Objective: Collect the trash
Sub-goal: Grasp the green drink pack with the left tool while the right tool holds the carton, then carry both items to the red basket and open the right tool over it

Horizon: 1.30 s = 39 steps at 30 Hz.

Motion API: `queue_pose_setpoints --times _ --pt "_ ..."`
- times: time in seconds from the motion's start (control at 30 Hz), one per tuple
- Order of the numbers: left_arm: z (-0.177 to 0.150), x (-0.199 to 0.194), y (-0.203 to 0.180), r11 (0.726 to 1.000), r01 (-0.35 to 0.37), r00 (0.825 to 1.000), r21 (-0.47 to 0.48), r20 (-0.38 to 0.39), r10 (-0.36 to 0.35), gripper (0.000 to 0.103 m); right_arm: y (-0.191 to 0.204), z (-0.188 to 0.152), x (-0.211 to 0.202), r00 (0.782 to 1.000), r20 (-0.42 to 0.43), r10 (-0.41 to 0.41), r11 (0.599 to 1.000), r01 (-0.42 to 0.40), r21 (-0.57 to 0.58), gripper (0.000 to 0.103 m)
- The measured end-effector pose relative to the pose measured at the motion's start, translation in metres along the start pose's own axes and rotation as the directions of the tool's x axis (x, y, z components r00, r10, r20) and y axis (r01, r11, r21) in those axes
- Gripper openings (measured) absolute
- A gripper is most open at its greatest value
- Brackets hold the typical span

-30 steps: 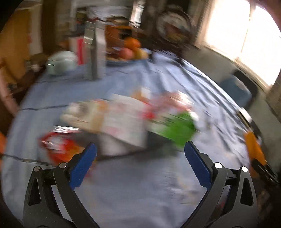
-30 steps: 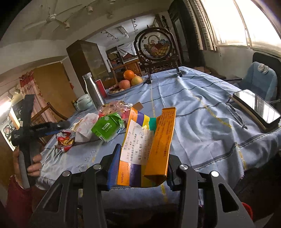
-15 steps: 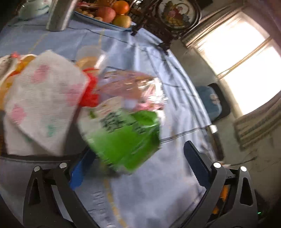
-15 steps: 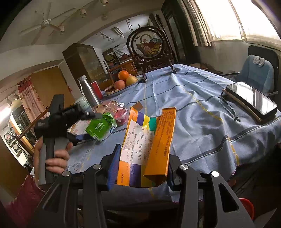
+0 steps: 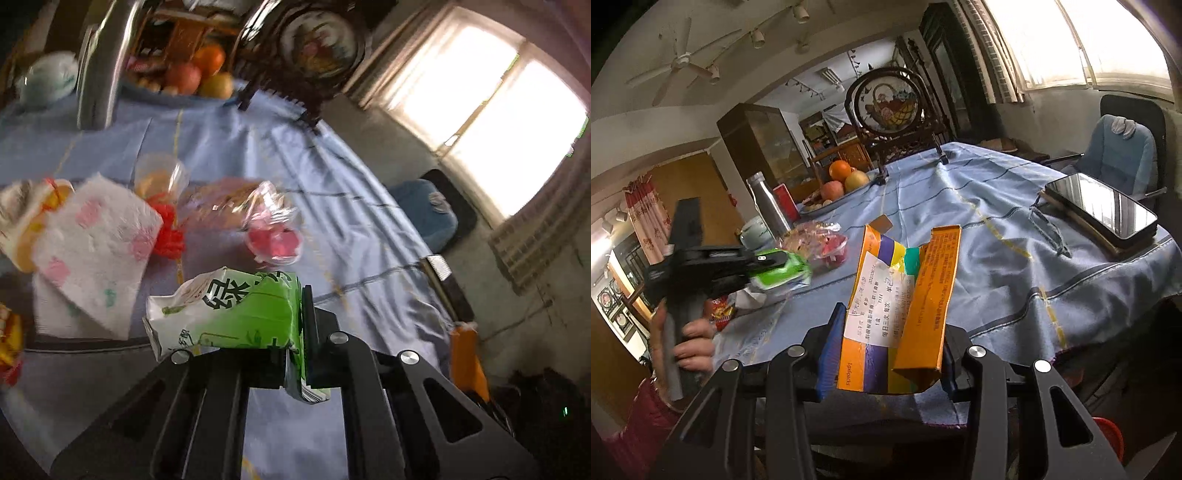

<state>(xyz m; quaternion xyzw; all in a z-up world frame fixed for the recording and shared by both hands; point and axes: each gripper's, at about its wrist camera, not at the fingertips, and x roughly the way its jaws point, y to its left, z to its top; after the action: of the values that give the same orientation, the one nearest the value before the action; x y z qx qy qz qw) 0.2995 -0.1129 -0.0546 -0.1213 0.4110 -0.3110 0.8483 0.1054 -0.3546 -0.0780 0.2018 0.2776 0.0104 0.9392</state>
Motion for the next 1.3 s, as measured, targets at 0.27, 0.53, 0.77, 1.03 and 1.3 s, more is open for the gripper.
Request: queue_pose_setpoints --times 0.27,0.53,0.77,1.03,1.3 --pt "-0.007 -0.048 -0.007 0.999 0.045 0.997 0.009 0.055 -0.046 0.008 0.013 0.001 -0.016 1.0 0.027 0.014 1.0 -0.014 -0.024 0.044" --pt "-0.022 -0.081 -0.029 0.996 0.069 0.992 0.065 0.097 -0.075 0.008 0.011 0.0 -0.055 0.997 0.077 -0.01 0.999 0.012 -0.033 0.044" --pt "-0.038 -0.09 -0.056 0.988 0.11 0.989 0.108 0.088 -0.12 0.008 -0.017 -0.015 -0.095 0.991 0.098 -0.092 0.996 0.093 -0.004 0.044" --pt "-0.06 -0.079 -0.106 0.964 0.183 0.982 0.192 0.02 -0.19 0.008 -0.085 -0.051 -0.136 0.967 0.069 -0.245 0.966 0.237 0.101 0.044" --pt "-0.079 -0.036 -0.155 0.937 0.243 0.969 0.253 -0.099 -0.225 0.008 -0.16 -0.098 -0.113 0.94 -0.071 -0.334 0.912 0.342 0.227 0.044"
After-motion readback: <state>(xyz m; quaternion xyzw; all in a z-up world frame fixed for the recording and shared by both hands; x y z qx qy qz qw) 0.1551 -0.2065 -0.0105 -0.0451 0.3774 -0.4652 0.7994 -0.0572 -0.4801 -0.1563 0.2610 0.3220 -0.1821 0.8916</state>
